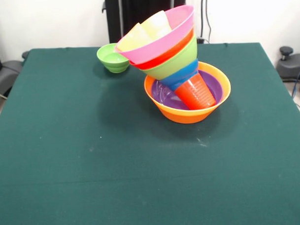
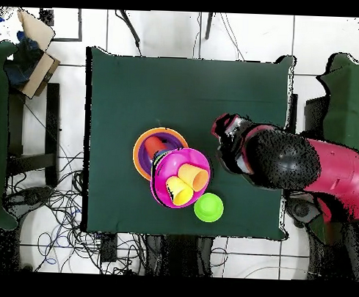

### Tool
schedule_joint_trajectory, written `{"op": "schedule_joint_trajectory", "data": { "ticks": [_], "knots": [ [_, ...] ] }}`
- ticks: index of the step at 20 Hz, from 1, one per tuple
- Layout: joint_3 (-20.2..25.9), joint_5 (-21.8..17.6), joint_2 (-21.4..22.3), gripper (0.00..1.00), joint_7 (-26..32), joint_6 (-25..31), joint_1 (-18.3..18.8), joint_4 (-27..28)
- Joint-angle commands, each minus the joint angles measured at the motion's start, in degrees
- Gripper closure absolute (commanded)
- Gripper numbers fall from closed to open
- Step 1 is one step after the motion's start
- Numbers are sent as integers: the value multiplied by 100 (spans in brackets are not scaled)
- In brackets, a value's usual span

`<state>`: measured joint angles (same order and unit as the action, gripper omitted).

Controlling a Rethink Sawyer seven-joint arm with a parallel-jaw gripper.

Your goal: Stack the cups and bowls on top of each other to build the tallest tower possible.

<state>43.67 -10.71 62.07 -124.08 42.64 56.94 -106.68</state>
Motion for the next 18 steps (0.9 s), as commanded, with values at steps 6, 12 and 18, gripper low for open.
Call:
{"op": "schedule_joint_trajectory", "data": {
  "ticks": [6,12,18],
  "knots": [
    [-1375,-726,-229,0,-780,1185,-874,502],
    [-1585,-779,-423,0,-383,562,-761,231],
    [-1695,-890,-564,0,-127,137,-636,24]
  ]
}}
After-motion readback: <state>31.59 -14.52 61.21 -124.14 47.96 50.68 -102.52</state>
